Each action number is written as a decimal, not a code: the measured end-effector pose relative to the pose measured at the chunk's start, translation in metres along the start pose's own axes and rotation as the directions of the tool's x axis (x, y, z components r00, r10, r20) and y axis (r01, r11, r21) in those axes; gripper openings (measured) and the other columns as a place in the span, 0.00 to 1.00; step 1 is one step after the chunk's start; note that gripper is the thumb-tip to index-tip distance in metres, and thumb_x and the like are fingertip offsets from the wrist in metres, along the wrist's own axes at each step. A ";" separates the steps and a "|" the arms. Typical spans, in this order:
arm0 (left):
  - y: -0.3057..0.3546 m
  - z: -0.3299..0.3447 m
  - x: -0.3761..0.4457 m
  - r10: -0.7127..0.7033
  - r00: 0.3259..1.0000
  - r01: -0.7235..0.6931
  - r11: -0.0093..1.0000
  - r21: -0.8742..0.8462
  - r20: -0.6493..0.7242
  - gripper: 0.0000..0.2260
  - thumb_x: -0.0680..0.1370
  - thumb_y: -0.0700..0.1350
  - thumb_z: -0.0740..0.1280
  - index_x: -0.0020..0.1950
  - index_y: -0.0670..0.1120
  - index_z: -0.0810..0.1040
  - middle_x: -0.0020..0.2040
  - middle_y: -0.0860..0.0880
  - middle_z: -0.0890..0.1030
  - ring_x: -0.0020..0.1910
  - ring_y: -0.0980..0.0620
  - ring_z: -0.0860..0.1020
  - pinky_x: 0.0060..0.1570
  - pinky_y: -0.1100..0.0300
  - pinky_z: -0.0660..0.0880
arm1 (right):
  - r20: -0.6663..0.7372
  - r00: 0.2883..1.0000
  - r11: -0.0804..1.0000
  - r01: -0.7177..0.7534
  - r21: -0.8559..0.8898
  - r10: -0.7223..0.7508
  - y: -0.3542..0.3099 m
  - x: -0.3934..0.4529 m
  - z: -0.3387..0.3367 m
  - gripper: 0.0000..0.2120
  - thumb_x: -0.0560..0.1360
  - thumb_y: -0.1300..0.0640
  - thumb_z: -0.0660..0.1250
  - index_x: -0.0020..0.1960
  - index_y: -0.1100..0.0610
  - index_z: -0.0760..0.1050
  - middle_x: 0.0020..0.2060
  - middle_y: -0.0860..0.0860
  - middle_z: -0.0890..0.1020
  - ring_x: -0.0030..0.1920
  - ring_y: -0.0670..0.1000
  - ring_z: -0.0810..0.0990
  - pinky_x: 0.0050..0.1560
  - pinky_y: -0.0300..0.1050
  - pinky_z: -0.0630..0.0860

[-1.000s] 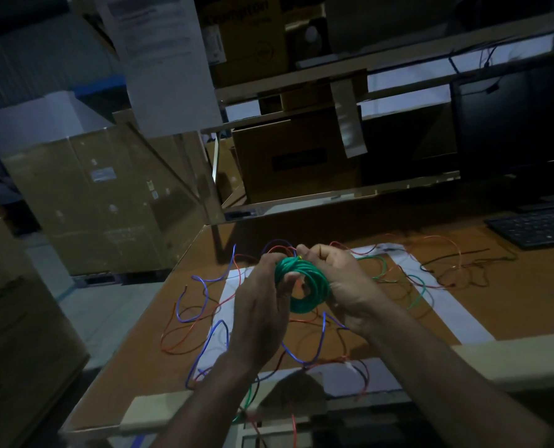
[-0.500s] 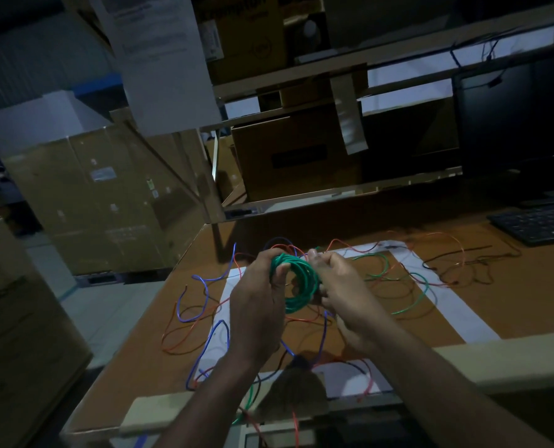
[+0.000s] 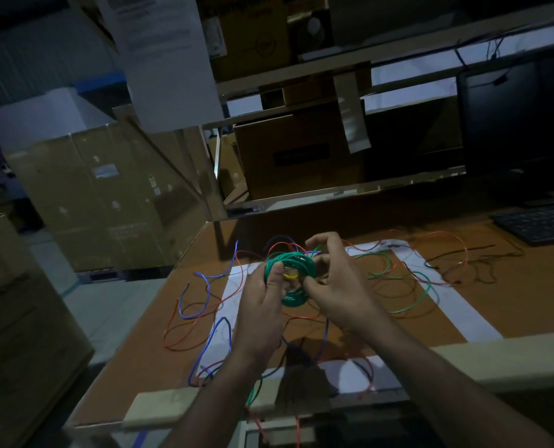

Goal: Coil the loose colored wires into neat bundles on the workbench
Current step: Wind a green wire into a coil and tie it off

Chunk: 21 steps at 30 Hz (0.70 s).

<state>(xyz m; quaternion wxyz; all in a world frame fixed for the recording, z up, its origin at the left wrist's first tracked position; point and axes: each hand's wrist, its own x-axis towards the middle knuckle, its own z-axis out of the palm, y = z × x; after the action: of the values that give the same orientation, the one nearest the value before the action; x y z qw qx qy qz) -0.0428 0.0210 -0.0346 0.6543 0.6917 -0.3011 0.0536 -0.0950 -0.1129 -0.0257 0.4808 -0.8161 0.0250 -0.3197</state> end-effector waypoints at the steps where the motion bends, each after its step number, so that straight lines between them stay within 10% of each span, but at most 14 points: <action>1: -0.002 0.000 0.001 -0.052 0.999 0.052 0.997 -0.055 0.013 0.12 0.86 0.50 0.58 0.54 0.46 0.79 0.40 0.54 0.83 0.42 0.62 0.81 0.43 0.68 0.76 | -0.022 0.999 0.999 0.024 -0.030 -0.024 0.000 0.000 0.000 0.26 0.75 0.65 0.72 0.62 0.45 0.64 0.53 0.43 0.75 0.52 0.46 0.81 0.49 0.46 0.85; 10: -0.004 -0.005 0.005 -0.118 0.993 0.122 0.969 -0.216 0.029 0.17 0.86 0.54 0.57 0.59 0.45 0.81 0.49 0.49 0.86 0.53 0.51 0.83 0.58 0.52 0.78 | 0.007 0.842 0.660 0.427 -0.619 -0.539 0.003 -0.011 0.003 0.13 0.72 0.62 0.76 0.55 0.58 0.80 0.55 0.54 0.76 0.55 0.52 0.74 0.42 0.45 0.79; 16: 0.003 -0.008 0.004 0.015 1.000 -0.011 0.988 -0.154 0.026 0.17 0.82 0.57 0.57 0.56 0.46 0.78 0.41 0.58 0.82 0.43 0.64 0.79 0.44 0.69 0.75 | -0.094 0.889 0.861 0.400 -0.313 -0.448 0.001 -0.007 0.007 0.07 0.83 0.55 0.63 0.53 0.56 0.78 0.51 0.49 0.74 0.48 0.46 0.74 0.44 0.41 0.76; 21: -0.002 -0.007 0.002 0.102 0.977 -0.095 0.995 -0.043 0.188 0.15 0.84 0.62 0.57 0.53 0.54 0.78 0.47 0.56 0.81 0.50 0.56 0.80 0.51 0.59 0.78 | -0.198 0.978 0.979 0.097 0.178 -0.061 0.009 -0.007 0.011 0.14 0.83 0.45 0.53 0.45 0.50 0.71 0.46 0.52 0.74 0.48 0.55 0.76 0.50 0.63 0.78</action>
<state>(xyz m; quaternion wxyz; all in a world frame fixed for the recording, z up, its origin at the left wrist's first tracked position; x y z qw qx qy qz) -0.0381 0.0269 -0.0340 0.6308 0.6666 -0.3968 0.0147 -0.0926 -0.1065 -0.0400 0.5372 -0.7334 0.0087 -0.4165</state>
